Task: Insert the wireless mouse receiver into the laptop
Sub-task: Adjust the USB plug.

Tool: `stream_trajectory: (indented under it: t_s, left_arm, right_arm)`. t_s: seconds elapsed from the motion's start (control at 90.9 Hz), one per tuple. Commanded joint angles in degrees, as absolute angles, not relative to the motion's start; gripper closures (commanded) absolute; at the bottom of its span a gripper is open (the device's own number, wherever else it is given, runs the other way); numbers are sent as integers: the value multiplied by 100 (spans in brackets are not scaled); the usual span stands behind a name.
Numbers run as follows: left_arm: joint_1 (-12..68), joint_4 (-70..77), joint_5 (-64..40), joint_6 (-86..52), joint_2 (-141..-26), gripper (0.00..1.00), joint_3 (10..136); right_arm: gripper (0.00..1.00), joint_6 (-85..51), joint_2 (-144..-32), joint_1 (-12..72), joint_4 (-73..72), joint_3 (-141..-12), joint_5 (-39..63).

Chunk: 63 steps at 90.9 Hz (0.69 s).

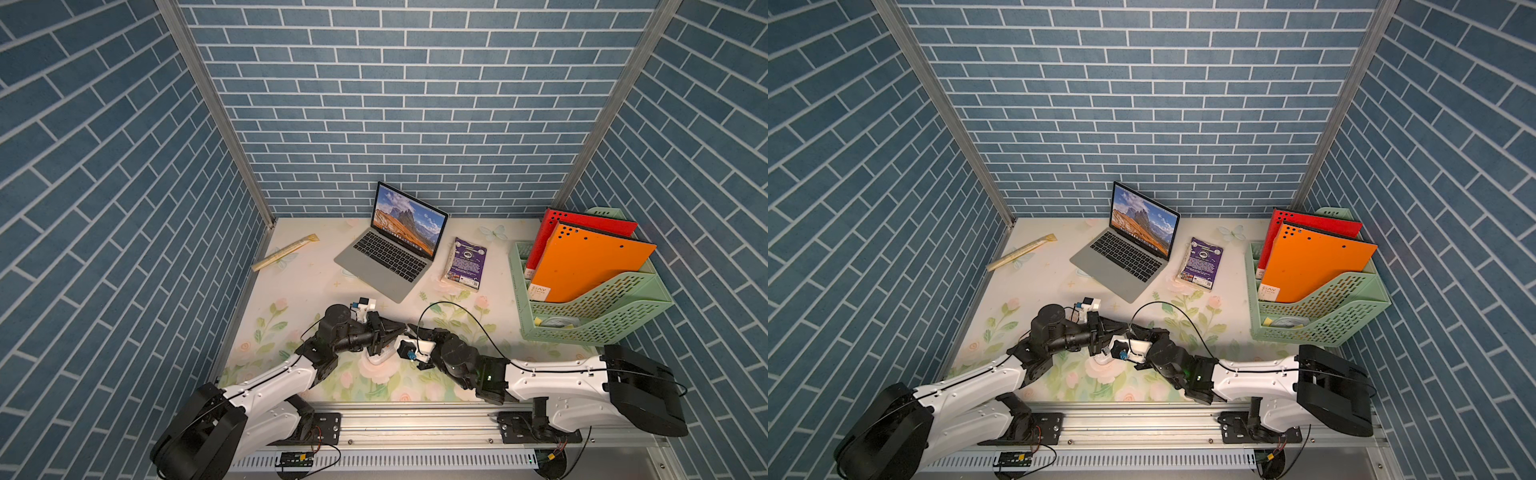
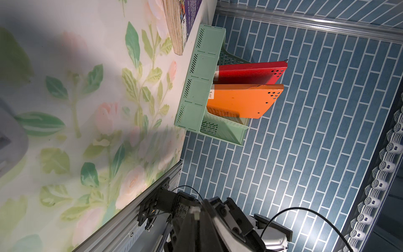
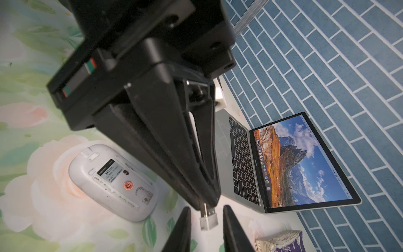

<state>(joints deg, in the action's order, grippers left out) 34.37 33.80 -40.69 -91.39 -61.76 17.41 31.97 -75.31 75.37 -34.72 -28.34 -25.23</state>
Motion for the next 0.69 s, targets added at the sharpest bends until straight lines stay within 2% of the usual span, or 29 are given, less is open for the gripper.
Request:
stream_trajectory:
  t_s: [0.0,0.132,0.242,0.275,0.308,0.352,0.385,0.429,0.528,0.682]
  left_arm:
    - [3410,3546,-4271,-9131,-6219,100,1732]
    - [3404,3576,-4325,-9136,-6226,100,1740]
    - [3410,3694,-4454,-9135,-6266,100,1761]
    - [3410,3777,-4473,-9114,-6306,100,1777]
    - [3409,3893,-4462,-9069,-6336,91,1783]
    - [3400,3969,-4387,-8888,-6379,71,1797]
    - [3382,3921,-4307,-8662,-6387,52,1824]
    - [3333,3695,-4164,-8165,-6355,37,1886]
    - [3210,3030,-3728,-6835,-6165,28,2054]
    - [3208,2650,-3595,-4689,-5848,27,2183]
  right_arm:
    - [78,3292,-7671,7558,-3567,-3011,-2532]
    - [87,3296,-7765,7558,-3503,-3073,-2672]
    - [100,3250,-7813,7559,-3406,-3086,-2870]
    - [100,3178,-7806,7552,-3376,-3090,-2879]
    - [100,3053,-7788,7538,-3307,-3097,-2867]
    - [100,2764,-7741,7475,-3116,-3148,-2753]
    - [100,2443,-7701,7398,-2911,-3202,-2593]
    - [100,2124,-7615,7254,-2662,-3257,-2350]
    - [100,927,-7322,6592,-1864,-3474,-911]
    - [100,-337,-7293,5320,-976,-3907,2072]
